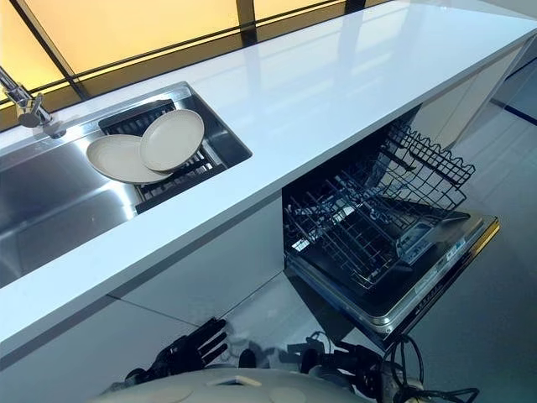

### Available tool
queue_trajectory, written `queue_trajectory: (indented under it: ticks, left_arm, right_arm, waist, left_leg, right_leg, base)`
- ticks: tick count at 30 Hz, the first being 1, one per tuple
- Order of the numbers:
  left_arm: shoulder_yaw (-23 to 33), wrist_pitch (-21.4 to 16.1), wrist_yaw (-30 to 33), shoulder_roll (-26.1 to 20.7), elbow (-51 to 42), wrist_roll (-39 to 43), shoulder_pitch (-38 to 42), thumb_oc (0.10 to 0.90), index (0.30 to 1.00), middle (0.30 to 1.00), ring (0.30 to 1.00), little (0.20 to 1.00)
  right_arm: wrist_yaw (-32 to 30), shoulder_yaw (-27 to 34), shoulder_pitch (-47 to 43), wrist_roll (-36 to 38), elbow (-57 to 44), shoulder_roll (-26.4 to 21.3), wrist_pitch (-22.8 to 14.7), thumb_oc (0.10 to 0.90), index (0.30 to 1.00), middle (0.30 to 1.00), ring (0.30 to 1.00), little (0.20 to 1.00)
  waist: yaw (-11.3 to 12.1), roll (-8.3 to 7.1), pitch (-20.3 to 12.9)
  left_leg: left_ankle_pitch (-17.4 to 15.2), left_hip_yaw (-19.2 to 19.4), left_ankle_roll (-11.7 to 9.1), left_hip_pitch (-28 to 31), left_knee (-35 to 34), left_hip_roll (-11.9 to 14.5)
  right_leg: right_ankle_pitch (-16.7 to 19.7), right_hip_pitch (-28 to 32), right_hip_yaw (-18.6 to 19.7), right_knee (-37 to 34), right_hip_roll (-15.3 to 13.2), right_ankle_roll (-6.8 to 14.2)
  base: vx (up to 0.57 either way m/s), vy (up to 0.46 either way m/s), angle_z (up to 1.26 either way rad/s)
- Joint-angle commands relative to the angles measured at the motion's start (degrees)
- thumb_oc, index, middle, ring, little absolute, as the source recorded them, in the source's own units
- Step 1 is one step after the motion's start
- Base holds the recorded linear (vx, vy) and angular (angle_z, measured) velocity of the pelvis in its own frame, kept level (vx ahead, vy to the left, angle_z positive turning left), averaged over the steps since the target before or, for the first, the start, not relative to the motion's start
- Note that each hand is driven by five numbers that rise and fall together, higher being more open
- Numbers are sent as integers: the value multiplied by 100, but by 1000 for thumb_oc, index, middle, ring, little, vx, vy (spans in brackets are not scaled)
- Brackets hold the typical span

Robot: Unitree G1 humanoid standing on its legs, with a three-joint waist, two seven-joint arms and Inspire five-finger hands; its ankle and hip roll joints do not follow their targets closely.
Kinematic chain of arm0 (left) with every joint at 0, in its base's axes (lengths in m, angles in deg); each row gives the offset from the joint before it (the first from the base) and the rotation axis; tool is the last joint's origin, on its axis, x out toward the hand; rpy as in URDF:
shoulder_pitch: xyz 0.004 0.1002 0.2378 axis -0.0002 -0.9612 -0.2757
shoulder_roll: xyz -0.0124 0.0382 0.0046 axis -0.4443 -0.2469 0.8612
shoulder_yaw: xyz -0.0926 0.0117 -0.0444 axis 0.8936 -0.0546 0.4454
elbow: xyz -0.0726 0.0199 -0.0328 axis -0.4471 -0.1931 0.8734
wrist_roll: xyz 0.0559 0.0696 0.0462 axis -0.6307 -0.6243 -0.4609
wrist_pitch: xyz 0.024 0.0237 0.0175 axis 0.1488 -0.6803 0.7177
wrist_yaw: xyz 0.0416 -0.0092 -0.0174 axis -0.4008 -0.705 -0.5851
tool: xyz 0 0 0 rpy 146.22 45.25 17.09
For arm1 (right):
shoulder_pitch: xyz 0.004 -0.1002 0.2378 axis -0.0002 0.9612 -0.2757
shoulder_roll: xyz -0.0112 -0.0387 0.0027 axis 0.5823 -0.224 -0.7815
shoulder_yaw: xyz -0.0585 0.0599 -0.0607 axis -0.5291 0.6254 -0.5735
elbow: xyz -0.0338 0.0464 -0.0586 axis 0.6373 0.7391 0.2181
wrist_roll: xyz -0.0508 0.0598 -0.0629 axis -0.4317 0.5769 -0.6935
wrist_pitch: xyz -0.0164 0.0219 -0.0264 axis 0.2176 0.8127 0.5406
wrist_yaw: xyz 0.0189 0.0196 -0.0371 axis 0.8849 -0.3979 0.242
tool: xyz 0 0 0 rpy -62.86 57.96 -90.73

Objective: Pick up plates and place into dishwasher.

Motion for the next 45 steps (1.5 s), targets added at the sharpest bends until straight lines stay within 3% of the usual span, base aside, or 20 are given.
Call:
queue_trajectory:
  ticks: [1,5,10,14,15,16,20,22,25,29,32,33,35,37,41,45]
  left_arm:
    - [-137,545,-2434,802,-794,-163,619,800,900,900,900,900]
    - [-329,488,-3854,928,-1620,-579,703,800,900,900,900,900]
    - [-902,665,-4552,986,-3533,189,936,800,900,900,900,900]
    - [-1423,914,-3756,946,-5519,1996,1363,800,900,900,900,900]
    - [-1491,837,-3720,942,-5674,2268,1420,800,900,900,900,900]
    - [-1593,724,-3298,922,-6230,2854,1575,800,900,900,900,900]
    - [-1764,-189,-2537,790,-7089,4073,1989,800,900,900,900,900]
    - [-1730,-978,-1979,688,-7329,4228,2200,800,900,900,900,900]
    - [-1577,-1956,-1378,617,-7448,3629,2246,800,900,900,900,900]
    - [-1072,-3483,-757,139,-7448,2398,2065,800,900,900,900,900]
    - [-678,-4259,-158,-194,-7468,1681,1879,800,900,900,900,900]
    - [-340,-4871,377,-434,-7442,994,1724,800,900,900,900,900]
    - [177,-5415,1363,-735,-7419,-135,1502,800,900,900,900,900]
    - [374,-5522,1884,-835,-7409,-682,1445,800,900,900,900,900]
    - [885,-5689,3762,-1088,-7374,-2912,1358,800,900,900,900,900]
    - [1307,-5198,5702,-1502,-7133,-5161,1248,800,900,900,900,900]
  right_arm:
    - [206,-40,-5,-201,99,-114,-15,800,900,900,900,900]
    - [305,-10,-51,-308,230,-137,-148,800,900,900,900,900]
    - [349,-93,-135,-350,361,-117,-284,800,900,900,900,900]
    - [293,-279,-221,-377,427,-112,-271,800,900,900,900,900]
    - [274,-315,-228,-363,432,-105,-269,800,900,900,900,900]
    - [240,-380,-233,-344,418,-88,-246,800,900,900,900,900]
    - [91,-568,-212,-241,370,-7,-200,800,900,900,900,900]
    - [16,-635,-170,-166,369,27,-227,800,900,900,900,900]
    - [-23,-673,-131,-127,383,39,-279,800,900,900,900,900]
    - [-78,-668,-32,-3,357,2,-350,800,900,900,900,900]
    - [-105,-624,45,56,356,-34,-398,800,900,900,900,900]
    - [-112,-569,112,102,359,-48,-429,800,900,900,900,900]
    - [-107,-512,209,151,413,-49,-502,800,900,900,900,900]
    - [-112,-500,238,160,419,-40,-509,800,900,900,900,900]
    - [-134,-434,284,105,372,-17,-456,800,900,900,900,900]
    - [-128,-484,281,25,244,-30,-379,800,900,900,900,900]
  waist:
    - [-28,31,24]
    - [-14,39,0]
    - [-36,36,-3]
    - [-102,47,17]
    - [-113,48,21]
    - [-144,56,12]
    - [-238,82,-20]
    - [-273,95,-48]
    - [-266,108,-52]
    - [-158,120,-8]
    - [-77,142,4]
    - [-12,160,-12]
    - [78,194,-68]
    - [104,206,-99]
    - [158,209,-157]
    - [193,190,-166]
  left_leg:
    - [-547,220,15,-89,84,-173]
    - [-528,201,-4,-93,1,-141]
    - [-636,221,58,-75,86,-161]
    - [-767,257,134,-60,236,-179]
    - [-776,256,142,-49,236,-179]
    - [-773,250,152,-18,187,-172]
    - [-698,235,115,69,-20,-119]
    - [-679,219,78,66,-44,-105]
    - [-694,204,61,70,11,-122]
    - [-825,83,95,-11,379,-226]
    - [-844,-6,121,-37,457,-268]
    - [-828,-75,142,-35,429,-286]
    - [-724,-152,134,-8,237,-267]
    - [-641,-172,109,2,113,-239]
    - [-513,-183,13,-49,-5,-181]
    - [-604,-182,33,-112,222,-235]
  right_leg:
    - [-711,14,-66,513,187,224]
    - [-668,-26,-32,459,195,247]
    - [-666,-50,100,468,216,224]
    - [-683,-64,254,521,254,197]
    - [-688,-59,274,528,262,197]
    - [-704,-53,296,534,282,197]
    - [-762,-11,272,541,329,202]
    - [-789,13,210,521,333,195]
    - [-812,43,157,505,323,166]
    - [-832,85,121,521,293,82]
    - [-849,116,91,528,282,55]
    - [-872,138,65,528,278,51]
    - [-937,167,1,539,285,44]
    - [-970,174,-27,550,293,42]
    - [-1031,167,-137,558,297,35]
    - [-1033,131,-133,589,262,-2]
  base:
    - [-44,-11,-1]
    - [-3,-1,-1]
    - [-5,-2,-11]
    - [7,7,-4]
    - [18,-1,-6]
    - [26,-6,-10]
    - [24,-12,-11]
    - [18,-15,-5]
    - [5,-4,4]
    - [-1,8,5]
    - [2,21,5]
    - [23,25,11]
    - [35,20,19]
    - [28,3,11]
    - [24,-5,23]
    - [4,10,17]
